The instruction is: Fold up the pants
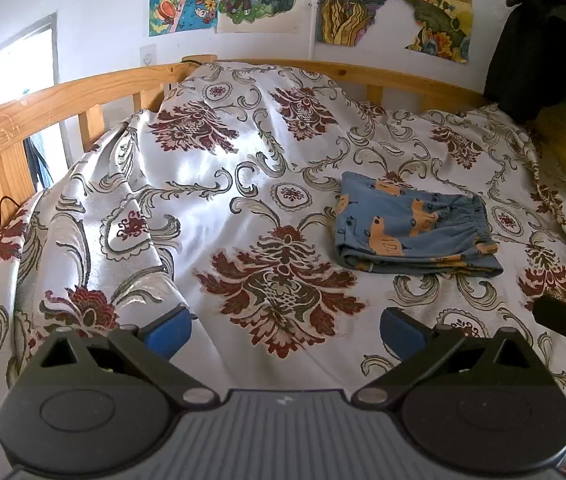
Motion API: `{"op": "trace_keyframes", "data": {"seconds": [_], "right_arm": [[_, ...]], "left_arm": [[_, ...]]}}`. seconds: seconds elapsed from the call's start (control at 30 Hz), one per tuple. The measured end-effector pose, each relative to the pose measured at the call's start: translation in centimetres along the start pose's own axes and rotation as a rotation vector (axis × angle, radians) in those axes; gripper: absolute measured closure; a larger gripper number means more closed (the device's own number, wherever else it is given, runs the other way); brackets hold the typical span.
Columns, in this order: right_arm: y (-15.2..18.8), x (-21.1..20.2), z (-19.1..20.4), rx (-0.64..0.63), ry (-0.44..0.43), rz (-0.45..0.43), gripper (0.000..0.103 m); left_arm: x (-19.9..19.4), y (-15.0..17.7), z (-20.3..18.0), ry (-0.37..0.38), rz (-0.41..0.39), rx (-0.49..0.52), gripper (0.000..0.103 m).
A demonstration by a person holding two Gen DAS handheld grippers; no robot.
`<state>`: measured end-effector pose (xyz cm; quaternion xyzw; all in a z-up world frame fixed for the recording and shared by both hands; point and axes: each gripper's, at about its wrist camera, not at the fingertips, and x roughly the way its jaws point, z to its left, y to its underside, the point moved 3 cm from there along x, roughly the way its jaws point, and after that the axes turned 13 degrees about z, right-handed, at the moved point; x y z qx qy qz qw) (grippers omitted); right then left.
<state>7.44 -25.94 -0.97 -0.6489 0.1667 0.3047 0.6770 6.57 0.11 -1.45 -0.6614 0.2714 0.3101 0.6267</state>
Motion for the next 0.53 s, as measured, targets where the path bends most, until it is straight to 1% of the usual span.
{"op": "trace_keyframes", "data": {"seconds": [0.3,0.53], "right_arm": [[-0.06,-0.02,0.04,0.002,0.0,0.001,0.001],[-0.09,-0.03,-0.02,0.0,-0.001,0.002,0.001]], "left_arm": [[-0.17,-0.09,-0.55,-0.012,-0.005,0.05,0.0],[-0.14,0.02,-0.47,-0.016,-0.002,0.052,0.0]]}}
